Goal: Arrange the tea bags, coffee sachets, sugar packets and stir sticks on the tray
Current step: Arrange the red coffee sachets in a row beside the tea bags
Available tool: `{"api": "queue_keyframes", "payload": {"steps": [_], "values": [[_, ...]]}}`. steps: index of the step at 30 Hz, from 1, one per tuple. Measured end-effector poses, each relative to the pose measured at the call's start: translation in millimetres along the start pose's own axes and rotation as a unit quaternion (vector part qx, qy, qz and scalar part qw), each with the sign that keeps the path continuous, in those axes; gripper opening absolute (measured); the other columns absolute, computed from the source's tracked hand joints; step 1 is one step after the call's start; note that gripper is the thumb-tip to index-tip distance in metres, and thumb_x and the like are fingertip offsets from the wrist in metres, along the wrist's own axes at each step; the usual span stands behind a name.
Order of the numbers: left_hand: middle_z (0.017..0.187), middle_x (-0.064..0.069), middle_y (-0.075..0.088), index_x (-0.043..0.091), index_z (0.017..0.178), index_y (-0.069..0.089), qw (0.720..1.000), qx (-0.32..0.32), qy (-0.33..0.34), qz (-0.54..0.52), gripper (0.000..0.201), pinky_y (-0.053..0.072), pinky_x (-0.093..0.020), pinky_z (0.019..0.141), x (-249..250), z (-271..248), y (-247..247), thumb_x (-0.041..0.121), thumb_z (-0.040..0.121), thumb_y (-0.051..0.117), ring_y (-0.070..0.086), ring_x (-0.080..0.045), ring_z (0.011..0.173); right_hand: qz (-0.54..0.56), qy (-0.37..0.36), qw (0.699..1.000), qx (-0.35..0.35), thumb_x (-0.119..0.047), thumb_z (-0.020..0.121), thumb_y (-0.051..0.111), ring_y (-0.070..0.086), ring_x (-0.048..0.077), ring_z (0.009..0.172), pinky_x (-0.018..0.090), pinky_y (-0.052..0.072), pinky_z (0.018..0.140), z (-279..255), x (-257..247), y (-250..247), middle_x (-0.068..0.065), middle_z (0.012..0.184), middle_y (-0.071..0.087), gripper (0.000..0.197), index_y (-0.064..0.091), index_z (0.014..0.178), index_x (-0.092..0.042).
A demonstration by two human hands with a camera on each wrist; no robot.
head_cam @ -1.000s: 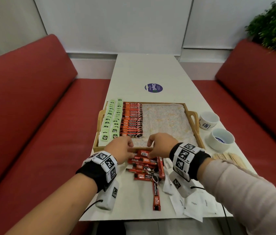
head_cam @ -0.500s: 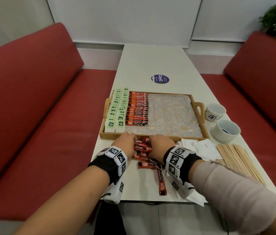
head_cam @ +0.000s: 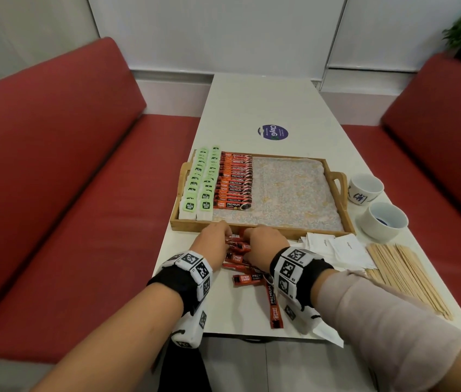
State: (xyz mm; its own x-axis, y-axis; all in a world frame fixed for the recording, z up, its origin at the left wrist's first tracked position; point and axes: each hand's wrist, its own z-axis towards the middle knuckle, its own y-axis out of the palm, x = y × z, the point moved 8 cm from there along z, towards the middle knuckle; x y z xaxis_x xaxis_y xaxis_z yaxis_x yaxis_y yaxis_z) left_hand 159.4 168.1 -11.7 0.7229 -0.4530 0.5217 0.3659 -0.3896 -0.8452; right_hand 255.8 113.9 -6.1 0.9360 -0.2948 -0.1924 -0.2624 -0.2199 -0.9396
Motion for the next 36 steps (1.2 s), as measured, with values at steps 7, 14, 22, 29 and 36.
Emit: {"api": "queue_keyframes", "payload": {"steps": [7, 14, 22, 29, 36], "values": [[0.110, -0.007, 0.059, 0.012, 0.102, 0.058, 0.997, 0.025, 0.000, -0.069, 0.018, 0.045, -0.031, 0.086, -2, -1, -5, 0.003, 0.087, 0.059, 0.056, -0.021, 0.097, -0.019, -0.009, 1.000, 0.014, -0.019, 0.086, 0.057, 0.058, 0.028, 0.101, 0.035, 0.049, 0.080, 1, -4, -6, 0.007, 0.110, 0.056, 0.027, 0.061, 0.113, -0.016], [0.117, 0.000, 0.052, 0.013, 0.132, 0.040, 0.975, 0.083, -0.055, -0.200, 0.056, 0.047, -0.032, 0.089, -13, 2, -27, 0.019, 0.085, 0.069, 0.057, -0.020, 0.100, 0.042, -0.008, 0.999, 0.027, -0.027, 0.084, 0.063, 0.061, 0.021, 0.084, 0.027, 0.045, 0.068, 4, 1, -25, 0.003, 0.090, 0.064, 0.019, 0.069, 0.099, -0.017], [0.138, -0.006, 0.048, 0.008, 0.142, 0.029, 0.959, 0.066, -0.087, -0.260, 0.060, 0.036, -0.031, 0.100, -11, 9, -34, 0.046, 0.097, 0.040, 0.047, -0.021, 0.124, 0.250, -0.026, 0.966, 0.059, -0.028, 0.079, 0.072, 0.060, 0.014, 0.065, 0.029, 0.051, 0.066, 12, 4, -58, 0.004, 0.074, 0.069, 0.011, 0.068, 0.075, -0.018], [0.123, -0.004, 0.064, 0.022, 0.127, 0.054, 0.872, -0.028, -0.048, -0.486, 0.048, 0.050, -0.047, 0.095, 17, 22, -26, 0.051, 0.088, 0.056, 0.062, -0.023, 0.112, 0.372, -0.078, 0.924, 0.038, -0.016, 0.080, 0.071, 0.062, 0.013, 0.059, 0.025, 0.054, 0.061, 20, -13, -67, 0.000, 0.067, 0.067, 0.004, 0.070, 0.077, -0.017], [0.100, -0.011, 0.073, 0.020, 0.098, 0.069, 0.869, 0.010, -0.085, -0.488, 0.024, 0.053, -0.052, 0.089, 8, 39, -36, 0.036, 0.095, 0.053, 0.068, -0.034, 0.094, 0.461, -0.066, 0.884, 0.038, -0.003, 0.081, 0.071, 0.059, 0.013, 0.054, 0.028, 0.053, 0.058, 35, -6, -72, 0.004, 0.071, 0.065, 0.021, 0.063, 0.099, -0.008]]}}
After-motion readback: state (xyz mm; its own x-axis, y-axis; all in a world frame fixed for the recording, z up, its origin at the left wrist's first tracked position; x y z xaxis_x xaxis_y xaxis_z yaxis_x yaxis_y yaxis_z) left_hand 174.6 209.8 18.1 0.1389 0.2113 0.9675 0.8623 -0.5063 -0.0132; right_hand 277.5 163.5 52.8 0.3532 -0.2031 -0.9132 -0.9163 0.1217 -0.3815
